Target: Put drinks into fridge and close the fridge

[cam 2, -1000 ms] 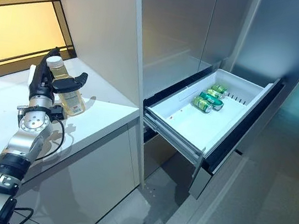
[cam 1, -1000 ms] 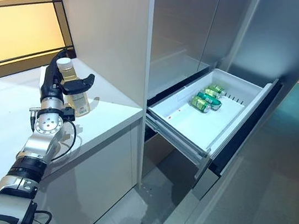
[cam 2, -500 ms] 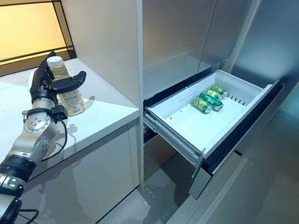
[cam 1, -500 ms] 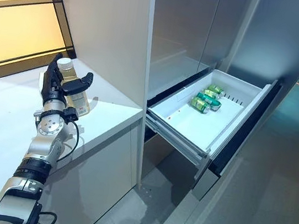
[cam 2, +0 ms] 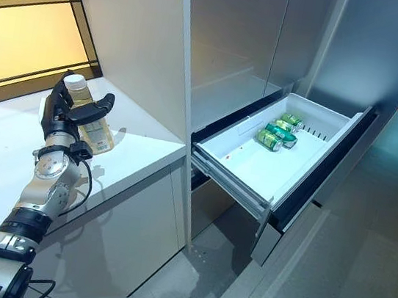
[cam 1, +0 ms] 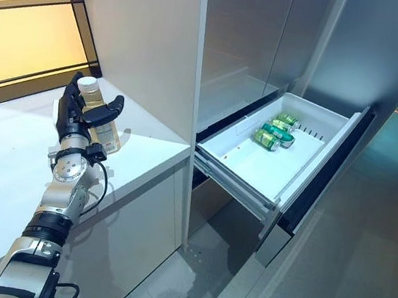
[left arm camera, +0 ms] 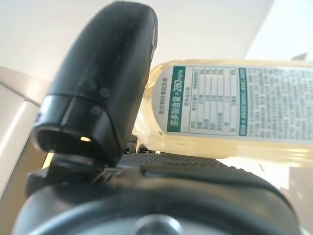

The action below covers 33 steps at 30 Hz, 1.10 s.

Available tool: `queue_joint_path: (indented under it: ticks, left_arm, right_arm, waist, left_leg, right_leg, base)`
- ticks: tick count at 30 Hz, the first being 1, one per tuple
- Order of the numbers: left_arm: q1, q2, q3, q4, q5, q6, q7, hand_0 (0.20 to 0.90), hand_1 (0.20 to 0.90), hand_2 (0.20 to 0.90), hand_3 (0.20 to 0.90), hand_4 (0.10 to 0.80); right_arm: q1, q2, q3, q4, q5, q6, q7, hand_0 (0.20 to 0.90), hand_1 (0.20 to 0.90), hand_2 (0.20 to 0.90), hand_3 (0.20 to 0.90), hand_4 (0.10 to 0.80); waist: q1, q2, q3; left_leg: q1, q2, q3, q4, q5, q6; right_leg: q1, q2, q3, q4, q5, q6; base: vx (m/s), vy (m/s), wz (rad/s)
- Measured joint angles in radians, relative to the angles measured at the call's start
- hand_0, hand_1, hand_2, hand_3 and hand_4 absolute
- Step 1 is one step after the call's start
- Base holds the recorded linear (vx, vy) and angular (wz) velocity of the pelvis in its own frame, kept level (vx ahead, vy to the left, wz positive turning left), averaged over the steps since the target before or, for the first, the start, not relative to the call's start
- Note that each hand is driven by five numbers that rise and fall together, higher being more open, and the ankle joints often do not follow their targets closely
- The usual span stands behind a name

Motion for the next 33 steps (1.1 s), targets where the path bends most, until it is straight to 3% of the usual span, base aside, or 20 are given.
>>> queue_joint_path:
  ticks: [7,12,20,33]
  left_arm:
    - [0.0,0.008,0.0,-0.003,0.097,0.003,0.016,0.9,0.9,0.9,0.9,0.8]
    - [0.0,0.052,-0.001,-0.005,0.164,0.015,0.014,0.9,0.9,0.9,0.9,0.8]
    - [0.004,0.079,-0.001,-0.009,0.166,0.075,0.014,0.9,0.9,0.9,0.9,0.8]
    - [0.022,0.079,-0.001,-0.01,0.158,0.076,-0.006,0.9,0.9,0.9,0.9,0.8]
  right_arm:
    - [0.003,0.0,0.0,-0.011,0.0,0.001,0.0,0.9,0.9,0.9,0.9,0.8]
    - [0.004,0.001,0.0,-0.031,0.0,0.014,0.0,0.9,0.9,0.9,0.9,0.8]
    - [0.002,0.002,0.001,-0.041,0.001,0.015,0.0,0.9,0.9,0.9,0.9,0.8]
    - [-0.001,0.002,0.0,-0.042,0.001,0.014,0.0,0.9,0.9,0.9,0.9,0.8]
  waist:
    - [0.0,-0.002,0.001]
    - [-0.006,-0.008,0.006]
    - [-0.014,-0.011,0.014]
    - [-0.013,-0.012,0.025]
  left_leg:
    - [-0.009,0.0,0.0,0.0,-0.002,0.0]
    - [-0.011,0.0,0.0,0.0,-0.002,0.0]
    - [-0.015,-0.001,-0.001,0.0,-0.001,0.0]
    - [-0.015,-0.001,-0.001,0.0,-0.001,0.0]
  right_leg:
    - [-0.005,0.0,0.0,0.0,-0.003,0.004]
    - [-0.008,0.0,0.0,0.0,-0.002,0.003]
    - [-0.015,0.0,0.0,0.0,0.0,-0.001]
    - [-0.015,0.0,0.0,0.0,0.0,0.0]
  base:
    - [0.0,0.0,0.0]
    - [0.0,0.0,0.0]
    - [0.0,0.0,0.0]
    - [0.0,0.0,0.0]
